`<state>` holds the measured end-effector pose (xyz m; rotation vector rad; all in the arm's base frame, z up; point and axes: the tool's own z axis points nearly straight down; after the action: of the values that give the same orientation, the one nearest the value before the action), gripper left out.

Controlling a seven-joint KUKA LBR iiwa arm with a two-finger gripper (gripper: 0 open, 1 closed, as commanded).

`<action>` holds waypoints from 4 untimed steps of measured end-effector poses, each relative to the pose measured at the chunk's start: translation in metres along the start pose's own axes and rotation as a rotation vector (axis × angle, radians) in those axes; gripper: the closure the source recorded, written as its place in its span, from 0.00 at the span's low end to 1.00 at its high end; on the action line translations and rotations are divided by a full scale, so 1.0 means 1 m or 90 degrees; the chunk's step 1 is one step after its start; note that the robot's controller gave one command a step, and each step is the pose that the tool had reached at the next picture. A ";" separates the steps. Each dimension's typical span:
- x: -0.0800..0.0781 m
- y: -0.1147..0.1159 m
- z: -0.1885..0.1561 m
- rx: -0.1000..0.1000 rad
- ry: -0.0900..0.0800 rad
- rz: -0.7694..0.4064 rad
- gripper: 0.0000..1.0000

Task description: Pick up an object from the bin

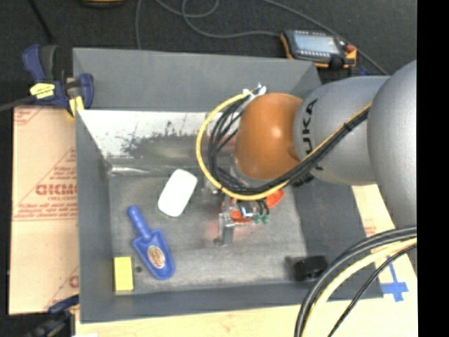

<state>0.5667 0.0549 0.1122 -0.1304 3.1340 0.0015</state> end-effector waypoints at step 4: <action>-0.026 -0.074 0.039 0.000 0.001 0.118 0.00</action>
Offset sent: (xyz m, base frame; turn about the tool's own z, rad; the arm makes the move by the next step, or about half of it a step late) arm 0.0405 -0.0510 -0.0353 0.1529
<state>0.5994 -0.0170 0.0736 0.1604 3.1336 0.0017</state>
